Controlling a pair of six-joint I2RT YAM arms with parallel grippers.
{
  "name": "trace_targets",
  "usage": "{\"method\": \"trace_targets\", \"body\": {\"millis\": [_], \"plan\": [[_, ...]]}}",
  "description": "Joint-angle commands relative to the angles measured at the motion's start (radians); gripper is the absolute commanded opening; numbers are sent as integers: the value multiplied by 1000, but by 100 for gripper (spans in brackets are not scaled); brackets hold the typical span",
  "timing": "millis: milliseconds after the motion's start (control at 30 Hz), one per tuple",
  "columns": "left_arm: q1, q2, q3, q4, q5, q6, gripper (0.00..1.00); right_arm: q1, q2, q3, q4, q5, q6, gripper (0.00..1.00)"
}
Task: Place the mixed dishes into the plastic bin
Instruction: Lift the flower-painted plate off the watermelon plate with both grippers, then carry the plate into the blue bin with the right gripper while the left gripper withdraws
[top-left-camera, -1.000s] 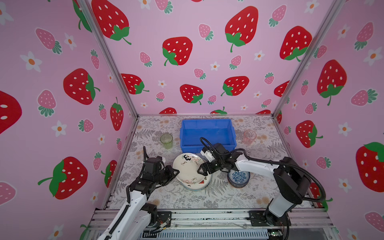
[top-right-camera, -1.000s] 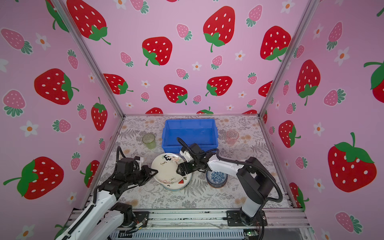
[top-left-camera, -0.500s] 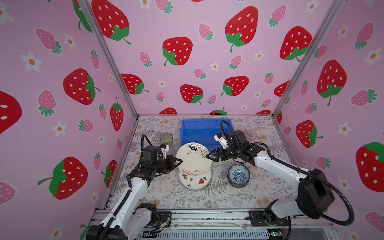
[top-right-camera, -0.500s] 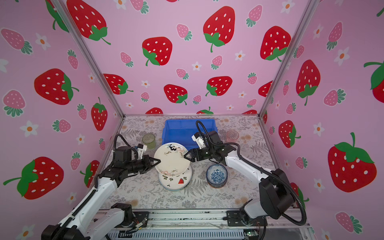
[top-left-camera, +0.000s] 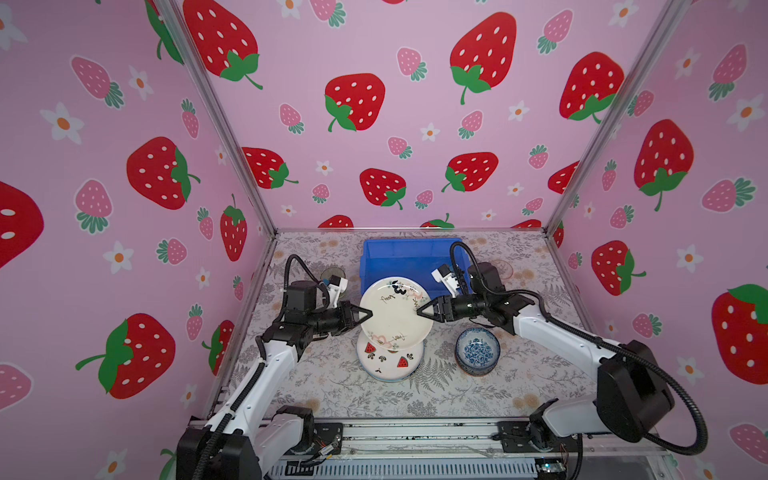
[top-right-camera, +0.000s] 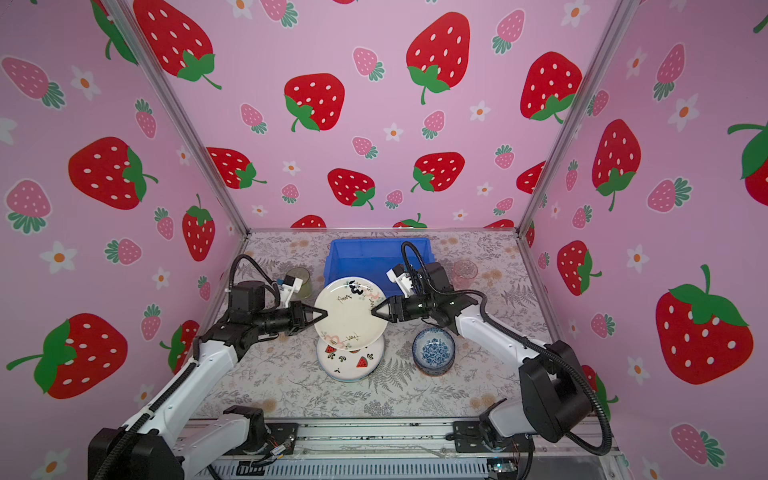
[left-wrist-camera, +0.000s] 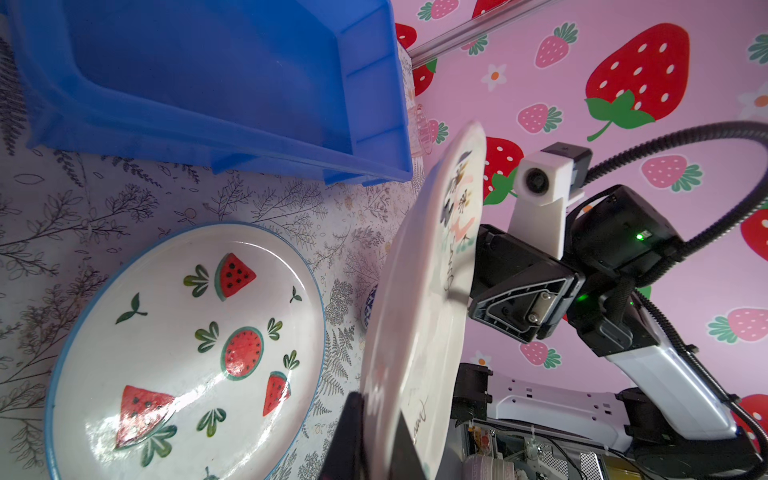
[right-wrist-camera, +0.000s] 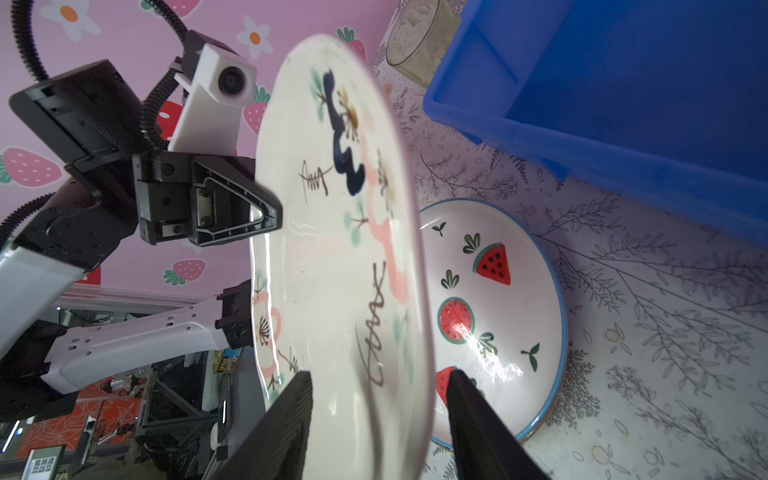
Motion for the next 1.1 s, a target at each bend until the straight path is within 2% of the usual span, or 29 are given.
{"method": "trace_targets", "body": {"millis": [0, 400, 500, 600, 700, 767, 900, 967, 1067], "plan": [[-4, 2, 67, 87, 103, 13, 0, 1, 11, -11, 74, -45, 27, 46], [-4, 33, 71, 76, 78, 22, 0, 1, 12, -40, 138, -48, 77, 11], [-4, 40, 76, 67, 70, 27, 5, 1, 9, -49, 175, -48, 127, 0], [-4, 44, 79, 55, 60, 33, 13, 1, 6, -51, 212, -44, 171, 0], [-4, 55, 103, 8, 28, 64, 28, 1, 3, -34, 208, -28, 187, 0], [1, 65, 120, -23, 17, 83, 45, 1, 5, -22, 207, -16, 196, 0], [14, 54, 104, -8, -8, 65, 61, -10, 17, 4, 203, -15, 211, 0], [20, 36, 96, -1, -29, 61, 76, -22, 29, 27, 197, -21, 214, 0], [44, 6, 107, -31, -48, 79, 94, -50, 48, 64, 189, -38, 222, 0]]}}
